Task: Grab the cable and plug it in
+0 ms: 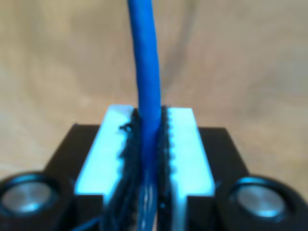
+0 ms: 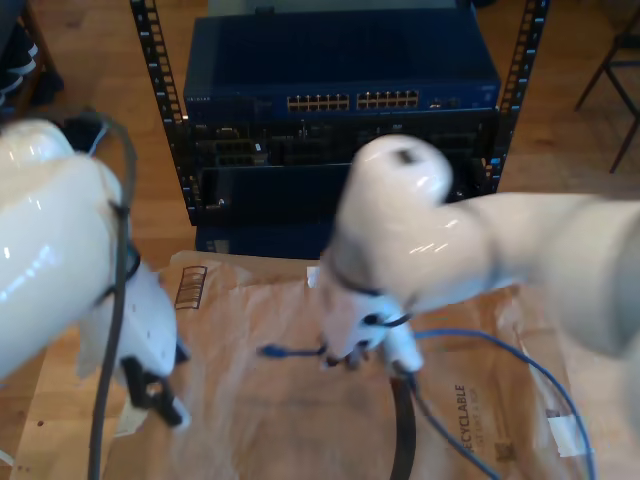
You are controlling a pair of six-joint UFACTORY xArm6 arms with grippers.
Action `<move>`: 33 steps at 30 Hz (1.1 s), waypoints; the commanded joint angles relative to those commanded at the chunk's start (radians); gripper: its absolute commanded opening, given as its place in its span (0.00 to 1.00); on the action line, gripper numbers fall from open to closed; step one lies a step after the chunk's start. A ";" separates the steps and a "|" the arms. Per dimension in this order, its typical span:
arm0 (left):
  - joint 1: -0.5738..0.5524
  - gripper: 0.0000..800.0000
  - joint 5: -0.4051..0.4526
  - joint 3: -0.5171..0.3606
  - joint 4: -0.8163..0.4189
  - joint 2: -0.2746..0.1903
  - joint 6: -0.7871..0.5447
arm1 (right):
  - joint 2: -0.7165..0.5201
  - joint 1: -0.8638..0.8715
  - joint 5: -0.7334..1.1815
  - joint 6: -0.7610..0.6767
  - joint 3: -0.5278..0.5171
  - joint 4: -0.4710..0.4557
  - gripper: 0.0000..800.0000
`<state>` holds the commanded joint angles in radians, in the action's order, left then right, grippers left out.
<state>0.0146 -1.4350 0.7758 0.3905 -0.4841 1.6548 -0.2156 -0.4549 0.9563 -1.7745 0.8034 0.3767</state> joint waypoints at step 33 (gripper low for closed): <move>0.287 0.98 -0.359 0.092 0.694 0.124 -0.387 | -0.285 0.120 0.276 0.133 0.000 0.457 0.00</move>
<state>0.3015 -1.7940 0.8679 1.0840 -0.3598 1.2681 -0.5010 -0.3353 1.2325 -1.6410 0.8034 0.8339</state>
